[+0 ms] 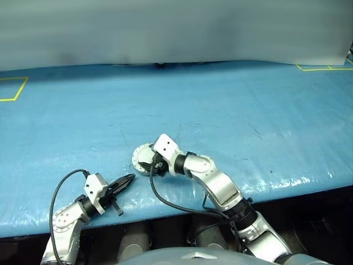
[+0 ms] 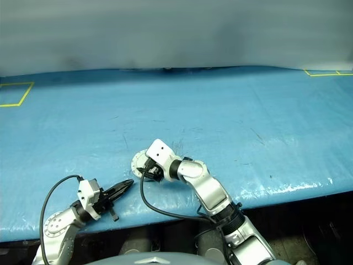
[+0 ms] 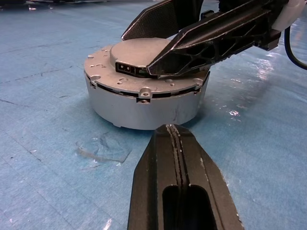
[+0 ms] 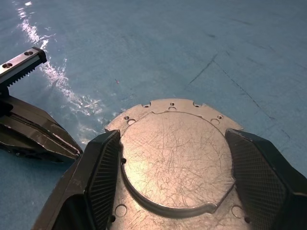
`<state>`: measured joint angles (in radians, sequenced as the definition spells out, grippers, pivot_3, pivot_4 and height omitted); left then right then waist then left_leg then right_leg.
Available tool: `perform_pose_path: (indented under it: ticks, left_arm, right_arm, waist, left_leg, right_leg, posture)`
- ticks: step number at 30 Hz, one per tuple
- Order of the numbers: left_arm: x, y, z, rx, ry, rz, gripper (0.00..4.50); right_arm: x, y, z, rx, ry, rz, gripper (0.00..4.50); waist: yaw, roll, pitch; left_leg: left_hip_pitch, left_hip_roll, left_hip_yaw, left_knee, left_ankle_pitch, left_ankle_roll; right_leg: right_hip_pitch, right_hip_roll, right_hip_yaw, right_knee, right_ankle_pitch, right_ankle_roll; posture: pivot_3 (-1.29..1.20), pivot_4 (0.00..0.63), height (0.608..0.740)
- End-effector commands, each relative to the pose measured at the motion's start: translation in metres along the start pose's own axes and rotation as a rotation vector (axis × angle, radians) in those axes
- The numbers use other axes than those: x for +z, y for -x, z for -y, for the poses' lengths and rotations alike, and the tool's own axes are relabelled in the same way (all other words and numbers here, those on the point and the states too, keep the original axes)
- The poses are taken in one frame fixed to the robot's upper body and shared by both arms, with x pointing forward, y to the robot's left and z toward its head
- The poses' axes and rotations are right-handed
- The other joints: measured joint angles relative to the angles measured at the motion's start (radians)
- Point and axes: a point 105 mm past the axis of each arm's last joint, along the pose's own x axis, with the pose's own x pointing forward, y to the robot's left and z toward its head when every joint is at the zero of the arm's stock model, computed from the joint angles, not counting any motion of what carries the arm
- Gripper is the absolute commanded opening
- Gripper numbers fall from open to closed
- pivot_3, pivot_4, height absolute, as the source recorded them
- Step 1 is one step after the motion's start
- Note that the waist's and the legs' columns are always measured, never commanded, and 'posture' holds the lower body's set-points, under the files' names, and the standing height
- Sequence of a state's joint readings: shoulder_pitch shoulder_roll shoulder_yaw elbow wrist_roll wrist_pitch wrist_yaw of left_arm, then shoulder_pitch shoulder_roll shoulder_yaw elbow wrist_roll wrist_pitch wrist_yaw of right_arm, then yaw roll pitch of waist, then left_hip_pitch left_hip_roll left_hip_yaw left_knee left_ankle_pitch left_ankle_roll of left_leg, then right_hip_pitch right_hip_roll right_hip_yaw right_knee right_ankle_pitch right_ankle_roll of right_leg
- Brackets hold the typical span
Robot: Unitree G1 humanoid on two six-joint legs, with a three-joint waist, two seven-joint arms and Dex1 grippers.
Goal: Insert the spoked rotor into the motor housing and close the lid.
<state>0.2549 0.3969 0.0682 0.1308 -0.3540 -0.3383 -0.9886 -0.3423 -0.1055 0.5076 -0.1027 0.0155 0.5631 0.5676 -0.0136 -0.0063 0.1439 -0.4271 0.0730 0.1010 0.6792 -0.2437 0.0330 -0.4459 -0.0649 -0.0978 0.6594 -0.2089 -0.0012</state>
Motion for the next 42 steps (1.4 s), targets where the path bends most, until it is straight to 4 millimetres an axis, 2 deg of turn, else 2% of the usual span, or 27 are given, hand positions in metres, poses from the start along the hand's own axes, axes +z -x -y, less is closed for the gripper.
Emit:
perform_pose_path:
  ticks: [1, 28, 35, 42]
  left_arm:
    - [-0.002, 0.0, -0.001, 0.002, -0.008, -0.009, 0.0]
    - [-0.007, 0.001, 0.0, 0.02, -0.005, -0.014, 0.0]
    - [-0.007, 0.001, -0.001, 0.023, -0.003, -0.019, 0.0]
    - [-0.008, 0.001, -0.001, 0.023, 0.0, -0.022, 0.0]
  right_arm:
    - [-0.012, -0.002, -0.003, 0.007, -0.016, -0.065, 3.12]
    - [-0.017, -0.006, 0.007, -0.079, -0.013, -0.112, 3.12]
    - [0.001, -0.004, 0.0, -0.027, -0.106, -0.02, 3.12]
    - [0.001, -0.005, -0.003, -0.019, -0.1, -0.026, 3.12]
  waist:
    - [0.0, 0.0, 0.0]
    - [-0.005, 0.004, 0.001]
    - [-0.004, 0.006, 0.002]
    - [-0.004, 0.006, 0.002]
  left_leg:
    - [0.0, 0.0, 0.0, 0.0, 0.0, 0.0]
    - [0.001, 0.002, 0.0, 0.0, -0.002, -0.004]
    - [0.001, 0.003, 0.0, -0.001, -0.002, -0.004]
    - [0.0, 0.003, 0.001, -0.003, -0.003, -0.005]
  right_leg:
    - [0.0, 0.0, 0.0, 0.0, 0.0, 0.0]
    - [0.0, 0.0, -0.002, 0.0, 0.0, 0.0]
    - [-0.001, 0.0, -0.003, -0.001, 0.0, 0.0]
    - [-0.001, 0.0, -0.003, -0.003, -0.001, -0.001]
  posture:
    - [0.0, 0.15, 0.74]
    - [0.0, 0.15, 0.74]
    - [0.0, 0.15, 0.74]
    - [0.0, 0.15, 0.74]
